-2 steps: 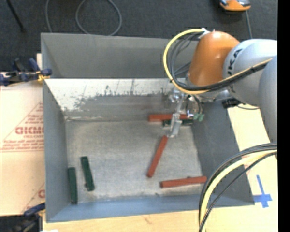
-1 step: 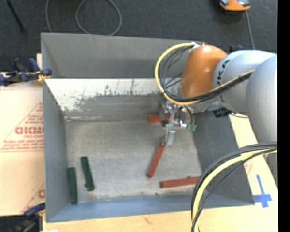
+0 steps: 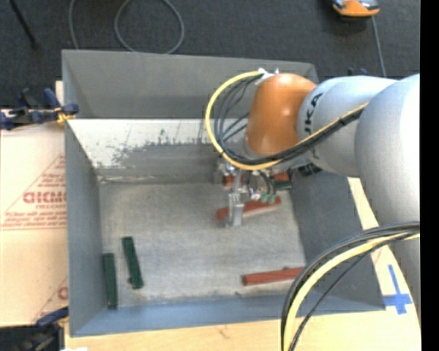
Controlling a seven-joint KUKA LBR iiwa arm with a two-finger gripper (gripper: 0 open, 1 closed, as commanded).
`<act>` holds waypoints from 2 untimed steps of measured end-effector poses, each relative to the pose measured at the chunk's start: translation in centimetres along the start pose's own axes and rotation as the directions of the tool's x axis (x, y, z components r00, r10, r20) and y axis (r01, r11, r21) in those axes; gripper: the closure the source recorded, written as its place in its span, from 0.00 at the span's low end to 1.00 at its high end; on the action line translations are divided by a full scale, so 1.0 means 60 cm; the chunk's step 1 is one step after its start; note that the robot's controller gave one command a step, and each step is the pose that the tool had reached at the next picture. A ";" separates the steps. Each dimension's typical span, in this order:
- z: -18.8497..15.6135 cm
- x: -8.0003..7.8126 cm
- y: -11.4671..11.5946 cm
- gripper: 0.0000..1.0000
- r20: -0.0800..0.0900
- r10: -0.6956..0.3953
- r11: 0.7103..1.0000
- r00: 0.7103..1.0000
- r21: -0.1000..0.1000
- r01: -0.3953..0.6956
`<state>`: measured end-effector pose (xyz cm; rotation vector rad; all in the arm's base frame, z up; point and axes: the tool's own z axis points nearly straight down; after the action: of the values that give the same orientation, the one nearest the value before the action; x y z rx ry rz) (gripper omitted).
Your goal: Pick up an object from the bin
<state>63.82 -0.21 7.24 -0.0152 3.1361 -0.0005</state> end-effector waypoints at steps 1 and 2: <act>-0.005 -0.004 -0.002 1.00 0.007 0.002 1.000 1.000 0.000 -0.002; 0.000 0.000 -0.002 0.00 0.001 0.002 1.000 1.000 0.000 -0.002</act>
Offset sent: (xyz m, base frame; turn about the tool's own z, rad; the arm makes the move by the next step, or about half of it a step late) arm 0.0000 0.0000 0.0000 0.0000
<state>63.85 -0.35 7.22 -0.0127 3.1355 -0.0013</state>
